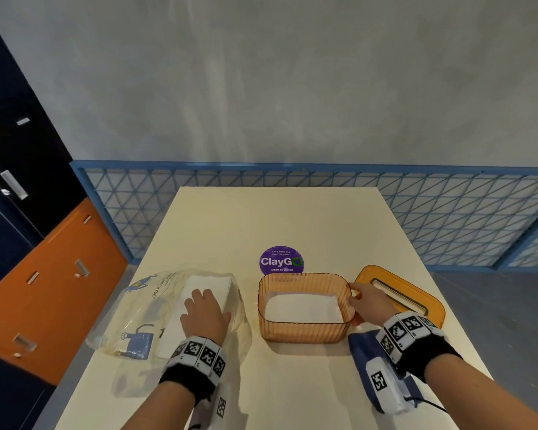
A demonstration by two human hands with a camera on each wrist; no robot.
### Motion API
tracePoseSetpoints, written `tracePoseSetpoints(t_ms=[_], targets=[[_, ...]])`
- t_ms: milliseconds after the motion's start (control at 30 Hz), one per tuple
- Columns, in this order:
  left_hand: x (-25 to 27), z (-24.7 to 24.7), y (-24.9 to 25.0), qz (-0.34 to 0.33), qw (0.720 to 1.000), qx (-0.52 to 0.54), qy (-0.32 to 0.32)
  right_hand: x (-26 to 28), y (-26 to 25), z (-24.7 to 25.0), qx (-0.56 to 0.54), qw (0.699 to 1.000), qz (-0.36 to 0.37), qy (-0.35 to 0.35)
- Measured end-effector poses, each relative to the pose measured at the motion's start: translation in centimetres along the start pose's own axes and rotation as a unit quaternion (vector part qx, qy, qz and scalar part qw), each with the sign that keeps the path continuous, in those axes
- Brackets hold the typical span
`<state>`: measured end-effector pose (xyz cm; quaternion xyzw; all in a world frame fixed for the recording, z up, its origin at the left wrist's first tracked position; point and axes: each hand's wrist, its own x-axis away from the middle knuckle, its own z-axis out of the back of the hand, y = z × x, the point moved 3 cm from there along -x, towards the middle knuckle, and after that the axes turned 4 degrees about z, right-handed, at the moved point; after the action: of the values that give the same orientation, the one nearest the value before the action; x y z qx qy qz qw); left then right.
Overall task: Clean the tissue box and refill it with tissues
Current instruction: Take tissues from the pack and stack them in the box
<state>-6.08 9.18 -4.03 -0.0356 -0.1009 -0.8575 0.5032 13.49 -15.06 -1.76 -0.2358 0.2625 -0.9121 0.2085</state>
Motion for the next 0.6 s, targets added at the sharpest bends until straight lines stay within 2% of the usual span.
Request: tracePoseSetpoints(t_ms=[367, 600], targets=[[-0.21, 0.23, -0.42, -0.003, 0.998, 0.063, -0.002, 0.04, -0.25, 0.02, 0.001, 1.000, -0.006, -0.012], [-0.12, 0.29, -0.18, 0.007, 0.998, 0.055, -0.012, 0.27, -0.32, 0.04, -0.008, 1.000, -0.013, -0.008]])
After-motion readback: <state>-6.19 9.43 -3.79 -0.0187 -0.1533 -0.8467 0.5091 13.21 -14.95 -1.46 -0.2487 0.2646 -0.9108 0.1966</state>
